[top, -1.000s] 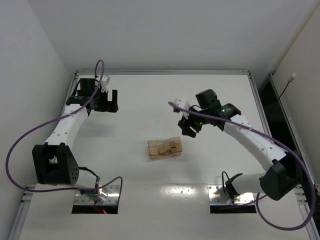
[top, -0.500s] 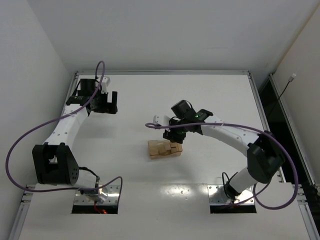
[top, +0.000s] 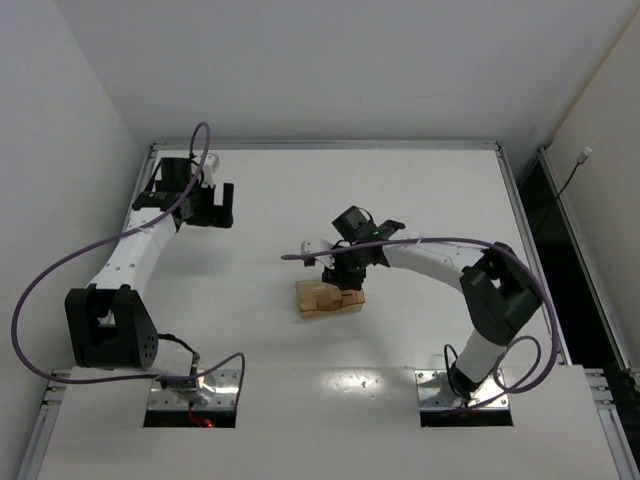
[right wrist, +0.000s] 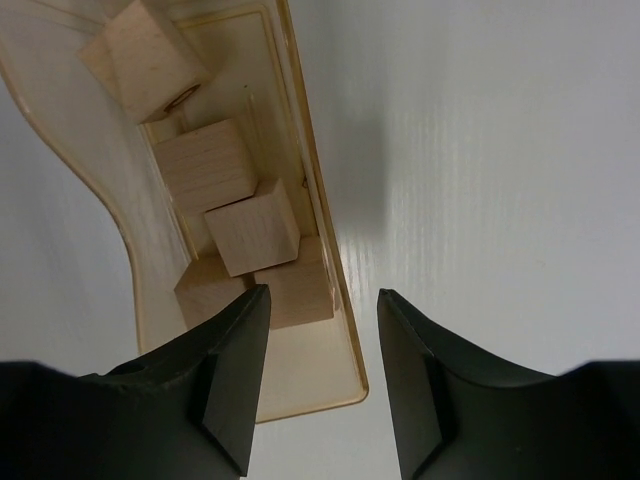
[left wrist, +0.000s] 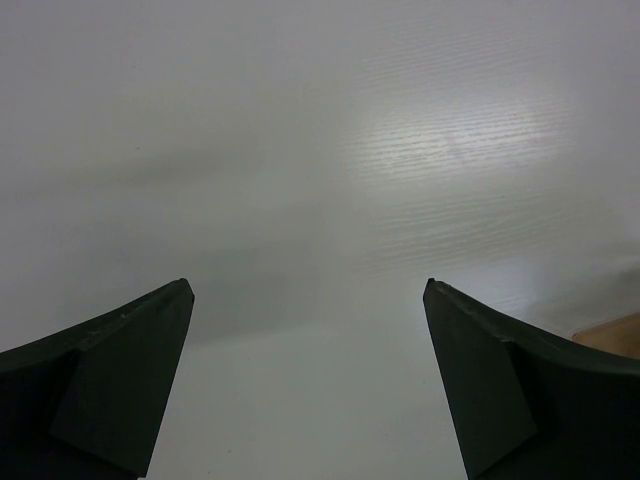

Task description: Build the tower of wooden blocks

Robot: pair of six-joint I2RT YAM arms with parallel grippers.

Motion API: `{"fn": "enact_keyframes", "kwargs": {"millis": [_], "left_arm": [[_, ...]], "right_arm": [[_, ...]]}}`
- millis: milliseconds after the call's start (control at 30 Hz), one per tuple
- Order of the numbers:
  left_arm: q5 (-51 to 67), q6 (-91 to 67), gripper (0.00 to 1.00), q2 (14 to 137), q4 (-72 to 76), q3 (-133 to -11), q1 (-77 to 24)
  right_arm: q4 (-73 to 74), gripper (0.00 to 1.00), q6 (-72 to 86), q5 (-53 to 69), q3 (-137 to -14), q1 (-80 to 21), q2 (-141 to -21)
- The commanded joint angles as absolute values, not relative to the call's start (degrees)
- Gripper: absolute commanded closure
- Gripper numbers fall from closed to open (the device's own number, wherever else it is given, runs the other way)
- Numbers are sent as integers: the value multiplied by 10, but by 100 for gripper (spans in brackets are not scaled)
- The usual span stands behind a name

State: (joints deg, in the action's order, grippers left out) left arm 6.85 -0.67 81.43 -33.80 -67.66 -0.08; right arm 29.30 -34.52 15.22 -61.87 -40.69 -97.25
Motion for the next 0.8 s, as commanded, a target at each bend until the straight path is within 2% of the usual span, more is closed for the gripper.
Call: {"fn": "enact_keyframes", "kwargs": {"millis": [0, 100, 167, 267, 300, 633, 767], "left_arm": [[65, -8, 0, 813, -330, -687, -6], [53, -8, 0, 818, -330, -687, -6], [53, -8, 0, 823, -330, -687, -6], [42, -8, 0, 830, -330, -687, -6], [42, -8, 0, 830, -330, -693, -6], [26, -55, 0, 862, -337, -716, -1], [3, -80, 0, 873, -354, -741, -1]], "right_arm": [[266, 56, -362, 164, -650, -405, -990], [266, 59, -362, 164, -664, -405, -1013], [272, 68, -362, 159, -671, -405, -1023], [286, 97, -373, 159, -671, -405, -1036], [287, 100, -373, 159, -671, -405, -1036], [263, 100, -342, 99, -651, -400, -978], [152, 100, -273, -54, -625, -400, -927]]}}
